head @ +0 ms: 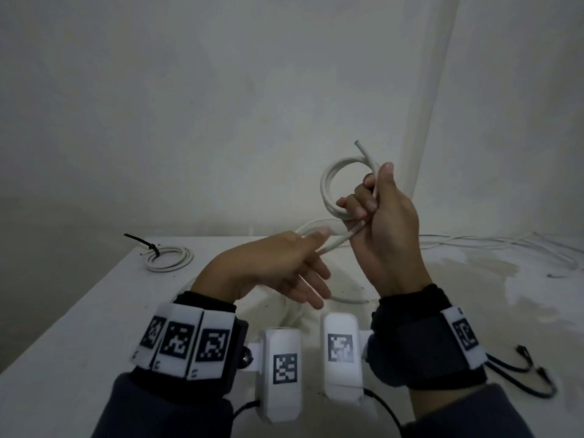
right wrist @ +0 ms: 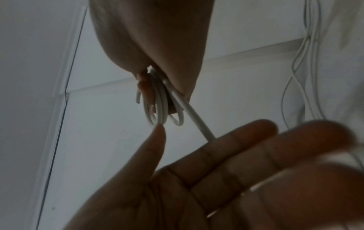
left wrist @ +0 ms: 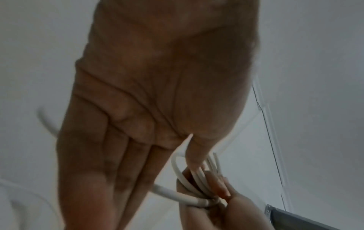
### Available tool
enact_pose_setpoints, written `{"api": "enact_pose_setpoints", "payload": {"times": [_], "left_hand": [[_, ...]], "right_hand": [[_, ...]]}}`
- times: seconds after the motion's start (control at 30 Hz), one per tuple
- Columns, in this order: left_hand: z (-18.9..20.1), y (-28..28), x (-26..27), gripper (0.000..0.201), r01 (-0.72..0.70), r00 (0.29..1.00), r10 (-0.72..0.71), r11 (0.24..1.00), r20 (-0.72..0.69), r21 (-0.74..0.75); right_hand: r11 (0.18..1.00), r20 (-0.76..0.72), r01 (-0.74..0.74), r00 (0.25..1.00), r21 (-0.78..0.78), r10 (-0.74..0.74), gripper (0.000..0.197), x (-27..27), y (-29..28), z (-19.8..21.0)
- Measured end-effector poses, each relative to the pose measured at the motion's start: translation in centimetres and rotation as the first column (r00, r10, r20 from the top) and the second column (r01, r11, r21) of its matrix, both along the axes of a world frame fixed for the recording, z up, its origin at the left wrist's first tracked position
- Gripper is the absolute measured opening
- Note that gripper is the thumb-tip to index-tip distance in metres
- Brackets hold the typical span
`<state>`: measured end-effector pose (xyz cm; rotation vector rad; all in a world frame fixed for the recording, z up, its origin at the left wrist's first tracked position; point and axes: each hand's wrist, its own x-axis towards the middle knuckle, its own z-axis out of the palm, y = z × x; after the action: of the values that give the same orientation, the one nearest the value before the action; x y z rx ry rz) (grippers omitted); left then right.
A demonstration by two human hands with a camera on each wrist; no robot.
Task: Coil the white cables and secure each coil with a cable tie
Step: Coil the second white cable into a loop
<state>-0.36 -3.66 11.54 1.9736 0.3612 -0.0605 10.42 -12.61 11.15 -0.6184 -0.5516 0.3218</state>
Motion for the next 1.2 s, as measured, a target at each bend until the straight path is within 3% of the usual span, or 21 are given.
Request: {"api": "enact_pose_setpoints", "payload": {"times": [0.1, 0.17, 0.27, 0.33, 0.57, 0.8, 1.0, 1.2], "left_hand": [[-0.2, 0.5, 0.5, 0.052, -0.175, 0.960, 0.219, 0.955, 0.173, -0.238], [-0.1, 0.8, 0.9, 0.036, -0.246, 0.856, 0.404, 0.867, 0.322, -0.433], [0.1, 1.5, 1.1, 0.015, -0.197, 0.660, 0.630, 0.670, 0.409, -0.715], [0.2, 2.1, 1.0, 0.015, -0.119, 0.619, 0.658, 0.618, 0.428, -0.777], [0.3, 2.3, 0.7, 0.021, -0.140, 0.694, 0.537, 0.754, 0.479, -0.642], [1.1, 2.4, -0.5, 0.022, -0.150, 0.602, 0.522, 0.817, 0.604, -0.557], [1.3, 1.6, -0.4, 0.025, -0.073, 0.697, 0.404, 0.862, 0.592, -0.502], [1.3, 1.5, -0.7, 0.022, -0.059, 0.692, 0.328, 0.913, 0.643, -0.403]], "right_hand": [[0.998, -0.038, -0.042, 0.998, 0.038, 0.043, 0.035, -0.3, 0.3, 0.0], [0.995, -0.069, -0.074, 0.995, 0.064, 0.079, 0.035, -0.3, 0.2, 0.1], [0.987, -0.081, -0.144, 0.985, 0.064, 0.149, 0.034, -0.2, -0.1, 0.2], [0.982, -0.082, -0.182, 0.979, 0.052, 0.186, 0.034, -0.2, -0.1, 0.1], [0.945, -0.158, -0.247, 0.946, 0.215, 0.283, 0.035, -0.3, -0.7, 0.9], [0.946, -0.094, -0.320, 0.941, 0.053, 0.324, 0.036, -0.6, -0.1, 0.3], [0.912, -0.033, -0.401, 0.916, -0.090, 0.400, 0.033, -1.0, 0.0, 0.0], [0.897, 0.021, -0.397, 0.913, -0.194, 0.408, 0.029, -1.6, -0.1, 0.4]]}}
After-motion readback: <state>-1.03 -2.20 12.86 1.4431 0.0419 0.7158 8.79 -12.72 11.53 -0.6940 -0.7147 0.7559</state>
